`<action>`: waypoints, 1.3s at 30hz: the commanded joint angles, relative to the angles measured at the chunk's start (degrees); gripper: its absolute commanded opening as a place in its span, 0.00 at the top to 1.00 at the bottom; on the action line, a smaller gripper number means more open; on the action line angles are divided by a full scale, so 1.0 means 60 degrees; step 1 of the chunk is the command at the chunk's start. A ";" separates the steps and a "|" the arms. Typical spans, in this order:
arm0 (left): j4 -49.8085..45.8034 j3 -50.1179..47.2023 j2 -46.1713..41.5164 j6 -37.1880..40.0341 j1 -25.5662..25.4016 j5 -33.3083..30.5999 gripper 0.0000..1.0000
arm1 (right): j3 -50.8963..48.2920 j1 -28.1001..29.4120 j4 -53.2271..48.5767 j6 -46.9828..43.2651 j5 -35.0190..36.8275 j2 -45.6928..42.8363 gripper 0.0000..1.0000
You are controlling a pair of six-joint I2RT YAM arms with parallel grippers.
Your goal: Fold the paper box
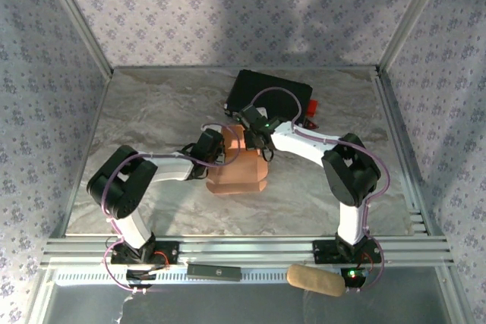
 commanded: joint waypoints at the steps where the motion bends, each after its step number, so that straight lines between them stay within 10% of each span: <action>1: -0.0191 0.0120 0.0106 0.0084 -0.0087 -0.0187 1.00 | 0.0323 0.0051 -0.0101 -0.0132 -0.0021 0.0177 1.00; 12: -0.0973 0.0402 0.0009 -0.0560 -0.0480 -0.1356 1.00 | 0.0321 0.0092 -0.0048 -0.0116 -0.0037 0.0225 1.00; 20: -0.1279 0.0506 -0.1528 -0.0248 -0.0214 -0.0136 0.41 | 0.0264 0.0091 -0.0051 -0.0119 0.0039 0.0206 1.00; 39: -0.2029 0.1554 -0.0605 0.0387 0.0539 0.0487 0.55 | 0.0396 0.0085 -0.0128 -0.0108 -0.0062 0.0221 1.00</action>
